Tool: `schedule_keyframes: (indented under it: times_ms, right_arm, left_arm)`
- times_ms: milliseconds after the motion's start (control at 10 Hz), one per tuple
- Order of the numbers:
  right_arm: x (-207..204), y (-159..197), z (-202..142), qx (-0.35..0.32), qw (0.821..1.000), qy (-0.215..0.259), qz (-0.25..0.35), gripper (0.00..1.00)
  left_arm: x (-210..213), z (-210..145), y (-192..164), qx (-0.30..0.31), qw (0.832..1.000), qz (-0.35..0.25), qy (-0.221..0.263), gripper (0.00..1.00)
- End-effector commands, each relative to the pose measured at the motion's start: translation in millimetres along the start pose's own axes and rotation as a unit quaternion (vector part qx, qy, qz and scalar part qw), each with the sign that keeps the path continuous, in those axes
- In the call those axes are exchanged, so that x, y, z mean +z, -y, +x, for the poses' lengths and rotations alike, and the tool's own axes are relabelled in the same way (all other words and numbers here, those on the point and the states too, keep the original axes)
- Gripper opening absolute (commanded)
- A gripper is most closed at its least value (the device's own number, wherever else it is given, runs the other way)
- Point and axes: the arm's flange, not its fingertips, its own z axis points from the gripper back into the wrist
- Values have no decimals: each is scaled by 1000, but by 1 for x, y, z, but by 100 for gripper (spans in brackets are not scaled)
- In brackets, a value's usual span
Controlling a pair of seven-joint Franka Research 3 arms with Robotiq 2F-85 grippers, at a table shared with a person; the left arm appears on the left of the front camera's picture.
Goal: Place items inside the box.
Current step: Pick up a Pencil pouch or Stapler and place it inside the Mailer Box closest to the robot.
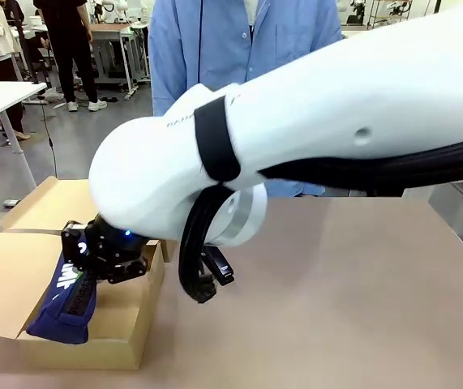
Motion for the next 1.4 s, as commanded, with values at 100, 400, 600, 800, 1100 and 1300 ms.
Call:
schedule_keyframes:
  times_ms: [100,400,600,800,1100,1300]
  right_arm:
    - [-24,-42,14,-43,998,32,-17,8]
    - [-38,-47,18,-44,996,51,-50,8]
    - [-54,-45,23,-52,994,45,-81,8]
    - [-69,-40,29,-59,992,43,-100,8]
    - [-81,-28,40,-77,990,35,-114,8]
    - [-88,-24,46,-81,989,26,-119,8]
  left_arm:
    - [-1,-1,-1,-10,1000,-12,10,100]
    - [-1,-1,-1,-10,1000,-12,10,100]
    - [-1,-1,-1,-10,1000,-12,10,100]
    - [-1,-1,-1,-10,1000,-12,10,100]
    - [-1,-1,-1,-10,1000,-12,10,100]
    - [-1,-1,-1,-10,1000,-12,10,100]
